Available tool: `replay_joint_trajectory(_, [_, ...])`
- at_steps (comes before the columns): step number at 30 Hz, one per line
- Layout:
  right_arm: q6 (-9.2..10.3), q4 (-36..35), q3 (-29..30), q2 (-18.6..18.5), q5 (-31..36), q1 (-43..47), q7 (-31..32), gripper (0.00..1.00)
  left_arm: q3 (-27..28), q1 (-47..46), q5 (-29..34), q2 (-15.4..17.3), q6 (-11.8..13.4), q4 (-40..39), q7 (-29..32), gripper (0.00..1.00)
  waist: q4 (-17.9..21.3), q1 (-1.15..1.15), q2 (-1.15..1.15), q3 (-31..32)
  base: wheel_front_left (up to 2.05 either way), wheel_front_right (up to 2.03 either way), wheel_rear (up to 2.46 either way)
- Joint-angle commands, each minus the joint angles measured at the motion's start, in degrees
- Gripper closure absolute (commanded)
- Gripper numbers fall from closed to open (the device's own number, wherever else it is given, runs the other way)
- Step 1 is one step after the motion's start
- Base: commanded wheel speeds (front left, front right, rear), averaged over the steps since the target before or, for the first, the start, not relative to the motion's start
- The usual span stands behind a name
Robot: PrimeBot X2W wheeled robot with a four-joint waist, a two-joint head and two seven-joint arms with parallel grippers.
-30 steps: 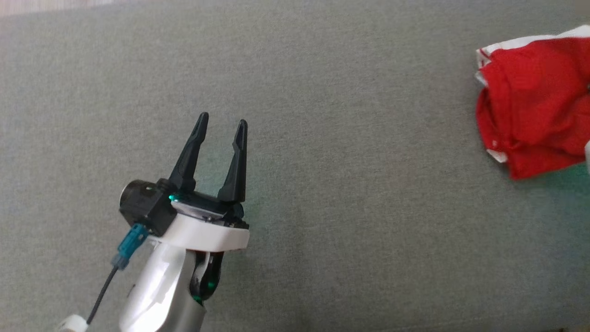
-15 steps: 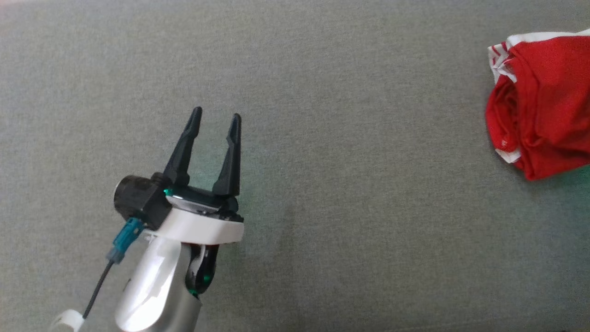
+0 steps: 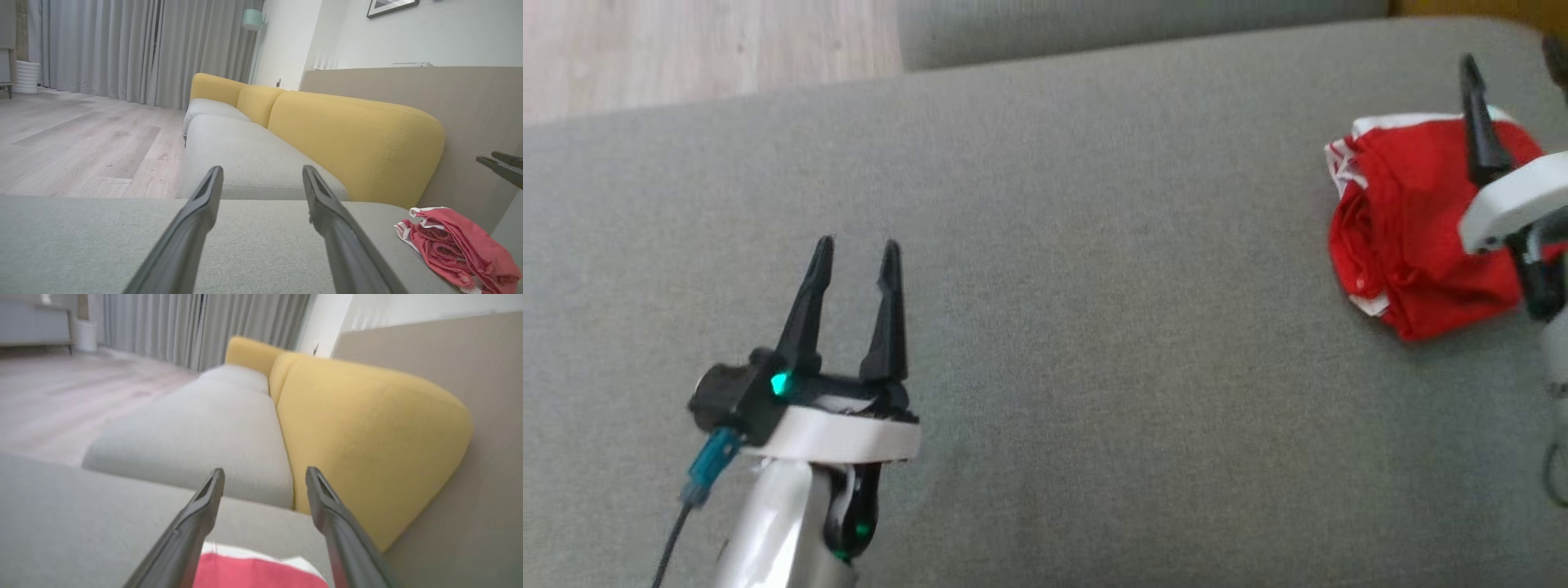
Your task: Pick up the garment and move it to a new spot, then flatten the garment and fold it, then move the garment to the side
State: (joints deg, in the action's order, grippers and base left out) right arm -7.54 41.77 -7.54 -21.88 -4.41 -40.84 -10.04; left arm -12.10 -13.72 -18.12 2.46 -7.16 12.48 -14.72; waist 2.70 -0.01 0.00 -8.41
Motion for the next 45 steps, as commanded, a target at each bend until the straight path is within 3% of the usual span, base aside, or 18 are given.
replay_joint_trajectory(1, [0.05,-2.9,0.1,0.6,-0.5,1.3,-0.8,0.0,2.6,-0.8,-1.0,0.4,-0.3,-2.3,-0.3,0.0,-0.3,0.01,0.0,1.8,0.0,0.0,0.0])
replay_joint_trajectory(11, [0.05,-14.9,4.9,15.8,0.1,15.2,-3.4,0.0,4.9,4.7,-1.3,0.4,-0.3,-3.2,-0.3,0.0,-1.0,0.01,0.0,6.8,0.0,0.0,0.0])
replay_joint_trajectory(14, [0.05,-16.6,6.5,18.3,0.7,20.1,-4.0,0.0,5.5,6.2,-1.0,0.4,-0.1,-2.3,-0.3,0.0,-1.2,0.01,0.0,7.6,0.0,0.0,0.0])
replay_joint_trajectory(24, [0.05,-19.4,3.2,19.0,-4.1,28.6,-4.9,0.0,6.8,8.9,-2.3,0.4,0.8,-0.9,-0.3,0.0,-1.5,0.01,0.0,8.1,0.0,0.0,0.0])
replay_joint_trajectory(45, [0.05,-20.8,1.6,19.0,-5.5,29.6,-5.0,0.0,9.1,9.5,-1.8,0.4,2.0,-1.3,-0.3,0.0,-0.6,0.01,0.0,8.5,0.0,0.0,0.0])
